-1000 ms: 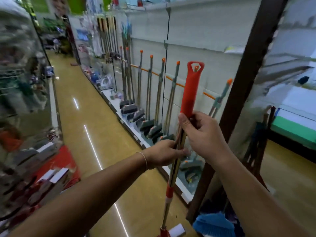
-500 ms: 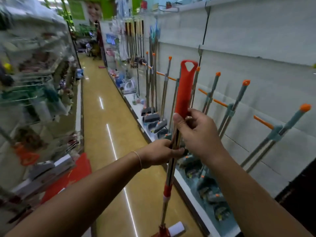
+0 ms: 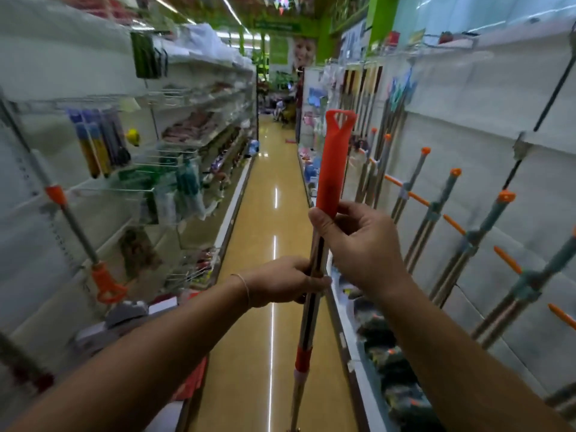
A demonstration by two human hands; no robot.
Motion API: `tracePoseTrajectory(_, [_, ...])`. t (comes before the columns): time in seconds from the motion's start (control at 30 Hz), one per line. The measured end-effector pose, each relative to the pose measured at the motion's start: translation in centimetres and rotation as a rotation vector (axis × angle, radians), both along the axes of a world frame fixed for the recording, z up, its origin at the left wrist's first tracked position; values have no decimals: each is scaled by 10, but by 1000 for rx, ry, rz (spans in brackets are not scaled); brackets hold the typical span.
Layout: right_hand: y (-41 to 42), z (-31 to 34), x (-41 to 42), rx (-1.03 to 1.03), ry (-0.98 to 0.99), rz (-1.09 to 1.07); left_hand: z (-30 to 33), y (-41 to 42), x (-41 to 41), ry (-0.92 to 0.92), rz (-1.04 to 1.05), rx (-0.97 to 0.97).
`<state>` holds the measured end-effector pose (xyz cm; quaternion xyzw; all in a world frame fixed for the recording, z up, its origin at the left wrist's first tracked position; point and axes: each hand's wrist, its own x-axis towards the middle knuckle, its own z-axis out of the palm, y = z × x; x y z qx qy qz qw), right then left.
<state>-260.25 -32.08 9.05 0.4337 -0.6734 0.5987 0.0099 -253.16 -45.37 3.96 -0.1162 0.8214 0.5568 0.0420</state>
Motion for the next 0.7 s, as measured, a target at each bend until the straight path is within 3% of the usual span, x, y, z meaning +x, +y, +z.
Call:
tracePoseTrajectory(0.27, [-105,11,-68,-9,60,181,9,-92,-48,28,175,-23])
tracePoseTrajectory(0.7, [-315,18,-153,-56,106,220,28,-288,-124,109,327,-134])
